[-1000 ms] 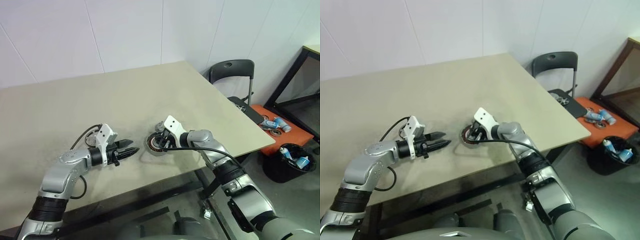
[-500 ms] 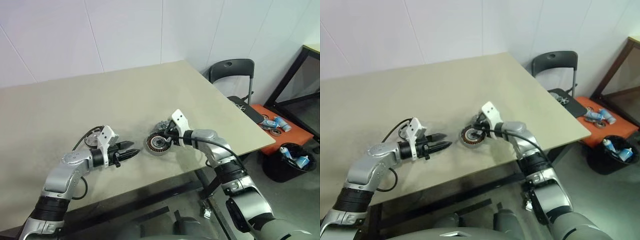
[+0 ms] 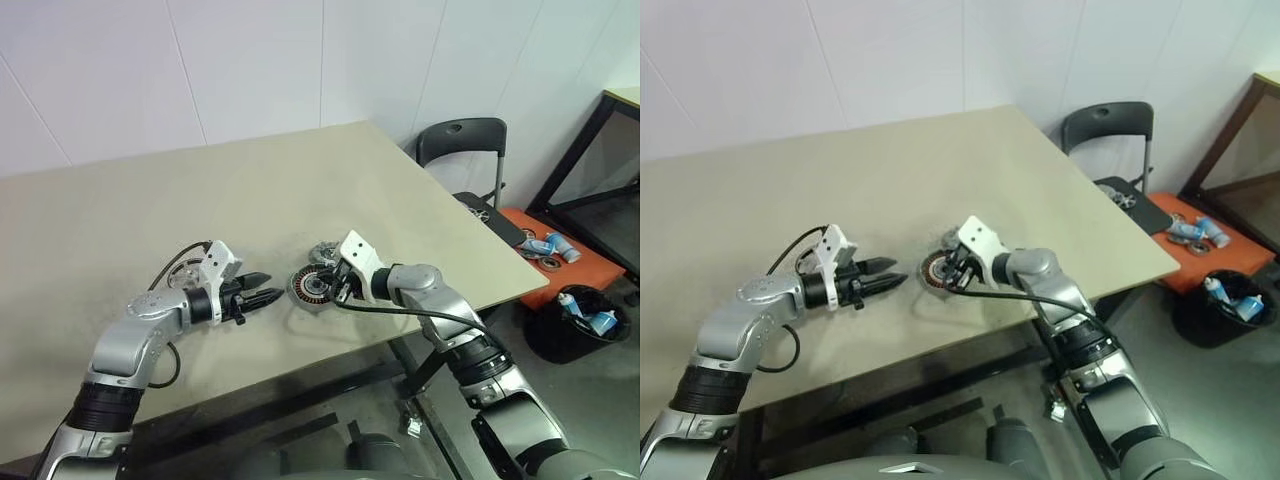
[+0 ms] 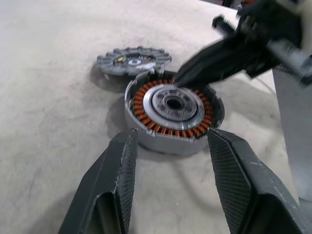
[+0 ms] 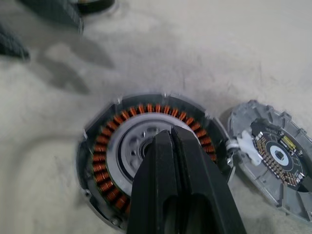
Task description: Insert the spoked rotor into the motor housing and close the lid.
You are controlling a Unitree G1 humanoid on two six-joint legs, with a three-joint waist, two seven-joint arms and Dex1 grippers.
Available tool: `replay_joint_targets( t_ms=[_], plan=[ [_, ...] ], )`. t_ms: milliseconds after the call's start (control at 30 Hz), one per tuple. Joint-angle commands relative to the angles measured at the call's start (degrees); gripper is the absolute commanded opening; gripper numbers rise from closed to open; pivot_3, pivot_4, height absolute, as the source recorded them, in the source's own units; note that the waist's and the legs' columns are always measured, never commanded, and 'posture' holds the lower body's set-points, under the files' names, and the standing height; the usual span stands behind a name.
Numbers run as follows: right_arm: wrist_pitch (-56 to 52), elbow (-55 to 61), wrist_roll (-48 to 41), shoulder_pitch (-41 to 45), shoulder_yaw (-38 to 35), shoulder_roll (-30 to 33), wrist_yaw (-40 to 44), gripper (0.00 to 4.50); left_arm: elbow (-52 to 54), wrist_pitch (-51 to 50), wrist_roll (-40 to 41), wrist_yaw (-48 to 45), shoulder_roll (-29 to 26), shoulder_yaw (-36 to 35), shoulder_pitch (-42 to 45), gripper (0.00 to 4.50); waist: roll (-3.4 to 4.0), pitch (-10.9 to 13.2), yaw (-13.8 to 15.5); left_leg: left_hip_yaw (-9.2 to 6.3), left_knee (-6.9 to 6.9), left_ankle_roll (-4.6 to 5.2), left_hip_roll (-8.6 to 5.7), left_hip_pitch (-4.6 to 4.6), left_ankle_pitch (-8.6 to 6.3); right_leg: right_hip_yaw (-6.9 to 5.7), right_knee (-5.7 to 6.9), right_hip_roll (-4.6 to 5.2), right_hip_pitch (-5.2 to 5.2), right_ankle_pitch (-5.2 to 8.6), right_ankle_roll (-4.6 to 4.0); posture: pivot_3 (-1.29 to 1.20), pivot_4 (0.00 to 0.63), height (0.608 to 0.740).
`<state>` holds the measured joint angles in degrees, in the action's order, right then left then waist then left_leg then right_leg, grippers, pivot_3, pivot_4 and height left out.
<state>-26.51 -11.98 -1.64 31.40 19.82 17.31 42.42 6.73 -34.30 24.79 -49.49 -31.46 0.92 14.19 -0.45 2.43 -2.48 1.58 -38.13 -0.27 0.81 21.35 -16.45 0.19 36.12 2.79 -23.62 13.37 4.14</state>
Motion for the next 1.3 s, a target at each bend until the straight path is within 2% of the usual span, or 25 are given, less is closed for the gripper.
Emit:
replay_joint_targets(
  t_ms=[33, 233, 367, 467, 600, 733, 933, 1067, 1100, 1300],
  plan=[
    [3.39, -2.39, 2.59, 1.0, 0.39, -0.04, -1.73, 0.03, 1.97, -0.15, 0.94, 0.57, -0.18, -1.2, 1.01, 2.41, -0.01, -0.01, 0.01, 0.0, 0.0, 0.0, 0.0, 0.0, 0.0, 0.0, 0.0, 0.0, 0.0, 0.0, 0.0, 0.0, 0.0, 0.74],
    [-4.62, 3.06, -6.41, 2.79, -7.27, -0.6, 1.87, 0.03, 1.88, -0.24, 1.1, 1.07, -0.39, -1.33, 1.12, 2.41, -0.01, 0.0, 0.15, -0.01, -0.02, 0.0, 0.02, -0.04, 0.0, 0.01, 0.0, 0.01, 0.07, 0.02, -0.03, 0.0, 0.0, 0.74],
    [-6.21, 6.16, -8.33, 5.88, -10.66, 3.67, 4.06, 0.03, 1.82, -0.14, 1.31, 1.05, -0.51, -1.17, 1.13, 2.41, 0.01, 0.01, 0.12, -0.01, -0.02, 0.0, 0.03, 0.0, 0.0, 0.02, -0.02, 0.04, 0.03, -0.01, 0.02, 0.0, 0.0, 0.74],
    [-0.04, 5.83, -4.87, 7.57, -8.16, 9.06, 7.08, 0.59, 1.24, 0.12, 1.32, 0.82, -0.53, -1.13, 1.42, 2.41, 0.0, 0.0, 0.24, -0.02, -0.02, 0.0, 0.02, 0.0, 0.0, 0.0, -0.03, 0.04, 0.04, 0.01, -0.01, 0.0, 0.0, 0.74],
    [9.83, 6.46, 0.96, 10.19, 0.41, 17.15, 18.62, 1.88, -0.01, 0.79, 1.08, 0.52, -0.38, -1.08, 1.94, 2.41, 0.01, 0.01, 0.14, -0.01, 0.01, 0.01, -0.02, 0.0, 0.0, -0.01, -0.07, 0.0, 0.04, 0.06, -0.09, 0.0, 0.0, 0.74],
    [26.13, 1.89, 8.84, 13.03, 7.37, 21.16, 24.46, 1.88, -0.33, 1.27, 0.95, 0.9, 0.09, -1.03, 1.82, 2.41, 0.0, 0.03, -0.09, 0.02, 0.01, 0.01, -0.01, -0.03, 0.0, 0.01, -0.05, -0.07, 0.01, 0.06, -0.08, 0.0, 0.0, 0.74],
    [43.59, -10.08, 14.73, 19.53, 11.25, 17.59, 24.86, 1.88, 1.28, 1.48, 1.06, 2.43, 0.88, -1.55, -0.13, 2.41, -0.03, 0.04, -0.01, 0.03, -0.01, 0.0, 0.01, -0.06, 0.0, 0.05, -0.02, -0.09, 0.04, 0.05, -0.08, 0.0, 0.0, 0.74],
    [48.22, -18.21, 16.8, 23.29, 11.4, 13.93, 23.82, 1.88, 2.94, 1.42, 1.28, 3.7, 1.1, -2.08, -1.86, 2.41, -0.03, 0.04, 0.0, 0.03, 0.0, 0.0, 0.03, -0.04, 0.0, 0.08, -0.03, -0.06, 0.02, 0.02, -0.04, 0.0, 0.0, 0.74],
    [47.7, -19.5, 16.41, 23.87, 10.77, 13.07, 23.85, 1.88, 3.29, 1.43, 1.34, 4.06, 1.17, -2.33, -2.3, 2.41, -0.03, 0.04, 0.13, 0.03, 0.0, 0.0, 0.04, -0.04, 0.0, 0.09, -0.02, -0.04, 0.02, 0.02, -0.04, 0.0, 0.0, 0.74],
    [20.16, -14.25, 2.27, 25.47, -1.93, 2.27, 20.83, 1.88, 4.47, 1.96, 2.43, 7.25, 1.47, -6.96, -4.67, 2.41, -0.03, 0.04, 0.05, 0.03, -0.01, 0.0, 0.11, -0.06, 0.01, 0.18, 0.07, 0.07, 0.01, -0.03, -0.01, 0.0, 0.0, 0.74]
  ],
)
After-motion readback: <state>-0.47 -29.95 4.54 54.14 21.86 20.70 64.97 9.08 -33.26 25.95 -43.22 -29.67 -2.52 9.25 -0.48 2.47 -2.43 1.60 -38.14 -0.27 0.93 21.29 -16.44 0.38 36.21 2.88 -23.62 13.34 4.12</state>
